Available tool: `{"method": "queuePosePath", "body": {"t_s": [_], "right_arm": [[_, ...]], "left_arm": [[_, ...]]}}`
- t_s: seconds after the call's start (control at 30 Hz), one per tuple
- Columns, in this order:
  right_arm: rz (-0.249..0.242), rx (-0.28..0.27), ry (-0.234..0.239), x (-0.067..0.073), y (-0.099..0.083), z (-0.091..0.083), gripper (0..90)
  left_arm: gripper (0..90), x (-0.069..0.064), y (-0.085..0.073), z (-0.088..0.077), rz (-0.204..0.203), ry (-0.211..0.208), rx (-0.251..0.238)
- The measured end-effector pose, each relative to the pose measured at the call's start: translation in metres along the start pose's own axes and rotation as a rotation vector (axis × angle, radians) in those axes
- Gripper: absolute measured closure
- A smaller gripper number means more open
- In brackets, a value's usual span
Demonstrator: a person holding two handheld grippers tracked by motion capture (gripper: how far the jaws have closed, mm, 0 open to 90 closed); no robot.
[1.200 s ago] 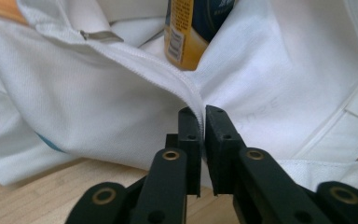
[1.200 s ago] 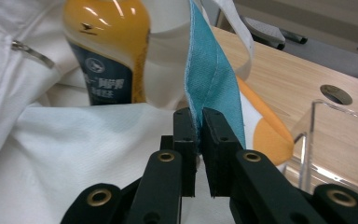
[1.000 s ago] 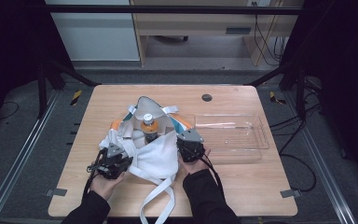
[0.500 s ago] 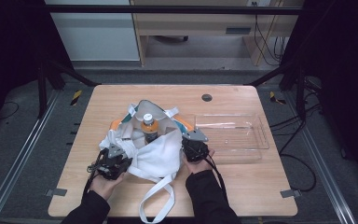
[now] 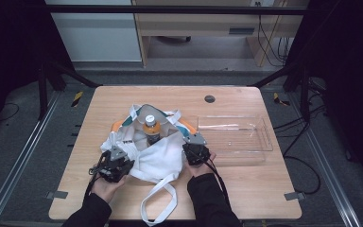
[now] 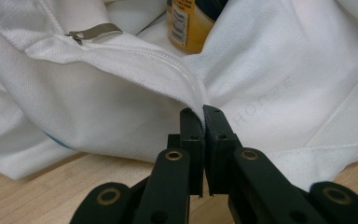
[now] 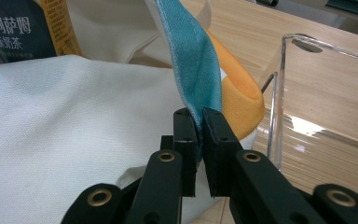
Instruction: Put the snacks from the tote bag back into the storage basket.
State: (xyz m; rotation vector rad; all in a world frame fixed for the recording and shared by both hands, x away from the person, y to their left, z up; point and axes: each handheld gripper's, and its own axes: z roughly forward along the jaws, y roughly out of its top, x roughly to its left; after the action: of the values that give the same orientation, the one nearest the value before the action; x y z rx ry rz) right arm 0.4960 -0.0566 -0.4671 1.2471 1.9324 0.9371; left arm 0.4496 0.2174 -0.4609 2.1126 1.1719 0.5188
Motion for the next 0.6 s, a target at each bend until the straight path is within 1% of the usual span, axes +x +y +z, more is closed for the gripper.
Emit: {"method": "queuePosePath", "body": {"t_s": [0.1, 0.13, 0.17, 0.23, 0.27, 0.3, 0.33, 0.37, 0.43, 0.5, 0.53, 0.57, 0.6], "right_arm": [[-0.002, -0.004, 0.004, 0.0, 0.0, -0.001, 84.4], [0.008, -0.019, 0.016, 0.0, 0.001, -0.003, 83.8], [0.008, -0.019, 0.016, 0.0, 0.001, -0.003, 83.8], [0.009, -0.044, 0.036, -0.002, 0.001, -0.007, 83.0], [0.006, -0.059, 0.046, -0.001, 0.002, -0.01, 82.3], [0.008, -0.068, 0.055, -0.002, 0.003, -0.012, 80.8], [0.012, -0.101, 0.086, -0.002, 0.004, -0.019, 77.6], [0.012, -0.101, 0.086, -0.002, 0.004, -0.019, 77.6], [0.01, -0.128, 0.111, -0.003, 0.006, -0.025, 74.6], [0.011, -0.152, 0.126, -0.005, 0.008, -0.031, 71.0], [0.017, -0.181, 0.155, -0.01, 0.01, -0.039, 68.1], [0.017, -0.181, 0.155, -0.01, 0.01, -0.039, 68.1], [0.026, -0.189, 0.165, -0.012, 0.011, -0.042, 66.5]], "left_arm": [[86.9, 0.0, 0.0, -0.001, -0.005, -0.005, -0.004], [84.6, 0.0, 0.0, -0.001, -0.008, -0.007, -0.013], [84.6, 0.0, 0.0, -0.001, -0.009, -0.012, -0.016], [82.2, -0.001, 0.001, -0.003, -0.008, -0.011, -0.034], [80.9, -0.001, 0.002, -0.004, -0.006, -0.011, -0.035], [79.4, -0.001, 0.002, -0.006, -0.012, -0.01, -0.048], [76.3, -0.001, 0.004, -0.01, -0.012, -0.013, -0.074], [75.4, -0.001, 0.004, -0.01, -0.012, -0.013, -0.074], [74.0, -0.001, 0.006, -0.016, -0.011, -0.01, -0.101], [71.9, -0.001, 0.007, -0.02, -0.009, -0.01, -0.122], [69.3, -0.001, 0.008, -0.023, -0.01, -0.013, -0.145], [69.3, -0.001, 0.009, -0.026, -0.008, -0.013, -0.167], [67.8, -0.001, 0.01, -0.029, -0.006, -0.013, -0.188]]}}
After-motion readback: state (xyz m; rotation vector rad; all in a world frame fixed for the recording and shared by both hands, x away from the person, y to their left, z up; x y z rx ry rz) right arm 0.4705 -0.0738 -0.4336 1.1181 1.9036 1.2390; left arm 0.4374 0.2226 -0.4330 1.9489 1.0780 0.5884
